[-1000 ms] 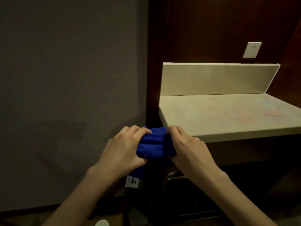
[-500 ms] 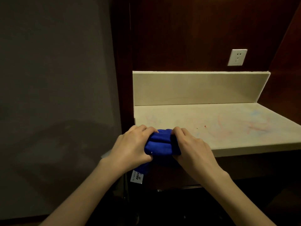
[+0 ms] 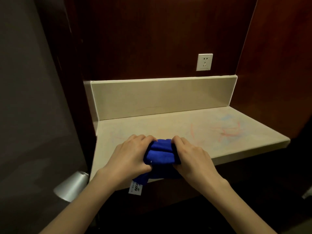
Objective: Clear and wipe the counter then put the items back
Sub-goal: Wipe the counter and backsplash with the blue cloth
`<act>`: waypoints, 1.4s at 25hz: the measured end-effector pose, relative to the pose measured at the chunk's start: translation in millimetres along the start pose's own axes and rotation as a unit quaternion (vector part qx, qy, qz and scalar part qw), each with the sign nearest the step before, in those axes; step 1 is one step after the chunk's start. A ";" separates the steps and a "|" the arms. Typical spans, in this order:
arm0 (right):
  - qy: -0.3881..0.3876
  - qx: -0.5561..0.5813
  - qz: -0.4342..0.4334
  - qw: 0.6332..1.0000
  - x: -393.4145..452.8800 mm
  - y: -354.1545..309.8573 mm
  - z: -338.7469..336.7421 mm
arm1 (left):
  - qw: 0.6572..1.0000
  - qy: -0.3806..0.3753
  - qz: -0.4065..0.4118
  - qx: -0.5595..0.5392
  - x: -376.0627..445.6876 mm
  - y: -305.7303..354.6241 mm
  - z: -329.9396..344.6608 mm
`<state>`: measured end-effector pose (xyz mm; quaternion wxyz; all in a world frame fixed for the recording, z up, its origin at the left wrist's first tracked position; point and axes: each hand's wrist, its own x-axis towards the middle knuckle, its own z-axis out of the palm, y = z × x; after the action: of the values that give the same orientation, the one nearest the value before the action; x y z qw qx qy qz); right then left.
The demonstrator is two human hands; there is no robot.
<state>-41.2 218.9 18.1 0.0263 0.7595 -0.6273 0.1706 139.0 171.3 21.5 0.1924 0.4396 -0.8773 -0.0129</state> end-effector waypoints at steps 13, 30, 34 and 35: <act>0.005 0.003 -0.009 1.000 45.1 250.4 -53.1 | 1.000 0.002 -0.002 -0.001 197.3 144.7 80.9; -0.186 0.118 0.057 0.974 117.4 446.8 -14.1 | 0.980 -0.162 0.024 -0.117 357.4 147.9 209.9; -0.241 0.178 0.021 0.954 139.1 470.0 -20.6 | 0.970 -0.171 -0.007 -0.170 352.7 151.8 210.8; -0.237 0.165 -0.001 0.957 141.1 471.3 -19.1 | 0.970 -0.173 -0.009 -0.172 350.5 154.6 211.6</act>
<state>-476.9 -9.2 -4.7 -0.2493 0.7724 -0.5777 0.0867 -242.3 -36.9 -30.4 0.1105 0.3992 -0.8776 -0.2413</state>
